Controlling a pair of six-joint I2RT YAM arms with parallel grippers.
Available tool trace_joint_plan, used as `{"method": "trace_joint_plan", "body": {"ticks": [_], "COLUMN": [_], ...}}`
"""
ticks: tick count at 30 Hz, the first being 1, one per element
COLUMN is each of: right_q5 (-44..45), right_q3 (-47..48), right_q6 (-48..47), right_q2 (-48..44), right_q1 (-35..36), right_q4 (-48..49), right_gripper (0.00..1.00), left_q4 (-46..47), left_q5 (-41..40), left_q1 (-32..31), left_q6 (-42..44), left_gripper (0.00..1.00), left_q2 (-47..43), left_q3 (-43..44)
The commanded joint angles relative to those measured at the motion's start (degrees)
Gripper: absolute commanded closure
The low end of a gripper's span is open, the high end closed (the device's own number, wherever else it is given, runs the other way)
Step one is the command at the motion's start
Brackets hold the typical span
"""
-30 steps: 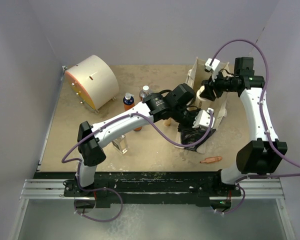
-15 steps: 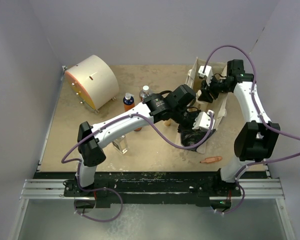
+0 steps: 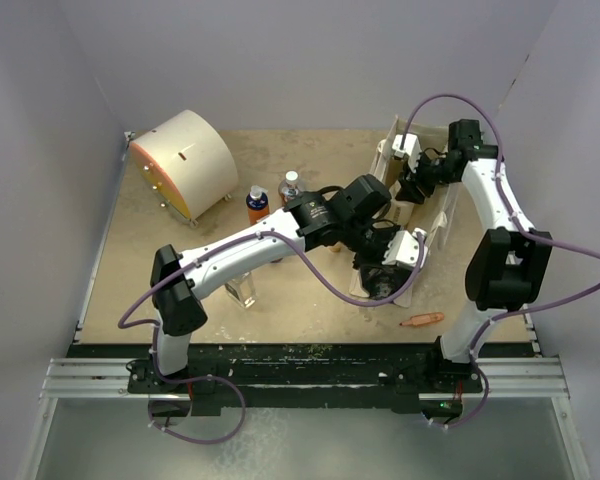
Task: Place the personal care products into the canvas bag
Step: Place the care product in the canvas bag.
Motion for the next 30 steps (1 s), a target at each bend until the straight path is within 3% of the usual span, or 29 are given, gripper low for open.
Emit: {"method": "trace_joint_plan", "body": {"ticks": [1, 11, 22, 30], "right_q5": [-1.28, 1.43, 8.10, 9.32], "right_q3": [4.80, 7.18, 8.05, 8.07], "right_q6": [-1.78, -1.52, -5.84, -5.26], "right_q2": [0.41, 2.73, 5.80, 5.91], "right_q1": [-0.32, -0.38, -0.30, -0.30], "right_q4": [6.15, 7.28, 2.61, 3.15], "right_gripper": [1.00, 1.00, 0.80, 0.68], "left_q4": [-2.31, -2.88, -2.37, -1.80], "left_q5": [1.90, 3.10, 2.47, 1.35], "left_q1": [-1.52, -2.03, -2.32, -2.30], "left_q6": [0.74, 0.83, 0.51, -0.47], "left_gripper": [0.83, 0.83, 0.78, 0.68], "left_q2": [-2.46, -2.44, -2.46, -2.28], "left_q3": [-0.84, -0.64, -0.49, -0.32]}}
